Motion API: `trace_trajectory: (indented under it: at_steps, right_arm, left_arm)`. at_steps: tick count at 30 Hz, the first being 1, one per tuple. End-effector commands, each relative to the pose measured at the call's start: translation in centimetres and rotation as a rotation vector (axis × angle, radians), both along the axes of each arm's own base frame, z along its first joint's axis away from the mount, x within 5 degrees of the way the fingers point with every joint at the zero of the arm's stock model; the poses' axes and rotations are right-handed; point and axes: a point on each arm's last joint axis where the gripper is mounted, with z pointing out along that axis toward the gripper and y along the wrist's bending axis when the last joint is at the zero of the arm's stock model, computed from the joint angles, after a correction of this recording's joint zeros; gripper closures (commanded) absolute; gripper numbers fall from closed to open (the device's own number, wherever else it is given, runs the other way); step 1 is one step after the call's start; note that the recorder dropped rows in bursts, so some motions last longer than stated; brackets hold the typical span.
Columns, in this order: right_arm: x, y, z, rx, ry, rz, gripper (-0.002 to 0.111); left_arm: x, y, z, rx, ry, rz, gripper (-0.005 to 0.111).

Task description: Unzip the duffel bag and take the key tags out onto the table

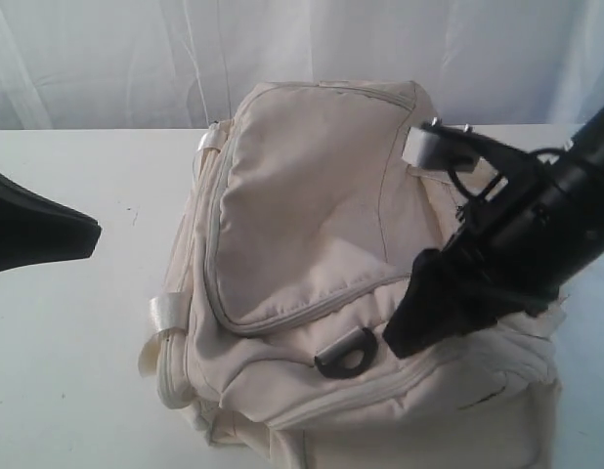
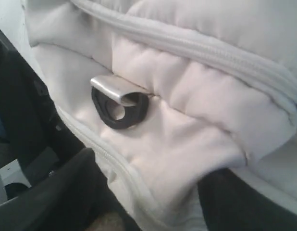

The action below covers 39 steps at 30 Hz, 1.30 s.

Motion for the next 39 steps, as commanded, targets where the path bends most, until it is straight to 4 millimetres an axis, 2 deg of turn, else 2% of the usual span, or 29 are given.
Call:
trace_trajectory:
  at_steps: [1,3,6,10,12,15,19,26,28,31,37,39]
  right_arm:
    - [1.3,0.3,3.9,0.038,-0.175,0.012,0.05]
    - [1.8,0.2,5.4,0.026,-0.241,0.008,0.05]
    - [2.4,-0.2,6.6,-0.029,-0.299,-0.03,0.05]
    - [3.0,-1.3,6.5,-0.154,-0.337,-0.092,0.05]
    - [3.5,-2.3,5.7,-0.285,-0.385,-0.075,0.05]
    - [4.2,-3.3,2.7,-0.442,-0.382,-0.031,0.05]
    - [5.7,-3.2,0.3,-0.475,-0.471,-0.028,0.05]
    - [6.3,-3.5,-5.7,-0.585,-0.377,0.055,0.05]
    - [6.5,-3.3,-6.8,-0.585,-0.371,0.059,0.051]
    - [6.8,-3.1,-7.9,-0.582,-0.351,0.029,0.062]
    - [6.7,-3.2,-7.9,-0.594,-0.33,0.008,0.108]
    - [6.7,-3.3,-7.4,-0.591,-0.341,-0.024,0.108]
  left_arm:
    - [-0.2,-0.2,0.2,-0.011,-0.001,-0.028,0.107]
    - [-0.2,-0.2,0.2,-0.008,-0.005,-0.033,0.107]
    - [-0.2,-0.2,0.2,0.0,-0.017,-0.044,0.107]
    - [-0.2,-0.2,0.2,0.0,-0.021,-0.044,0.107]
    - [-0.2,-0.2,0.2,-0.004,-0.023,-0.04,0.107]
    - [-0.3,-0.2,0.2,-0.003,-0.018,-0.047,0.107]
    - [-0.4,-0.2,0.1,0.005,-0.016,-0.064,0.107]
    - [-0.4,-0.2,0.1,0.006,-0.016,-0.067,0.107]
    - [-0.4,-0.2,0.1,0.006,-0.016,-0.067,0.107]
    - [-0.4,-0.2,0.1,0.006,-0.016,-0.067,0.107]
    - [-0.4,-0.2,0.1,0.006,-0.016,-0.067,0.107]
    - [-0.4,-0.2,0.1,0.006,-0.016,-0.067,0.107]
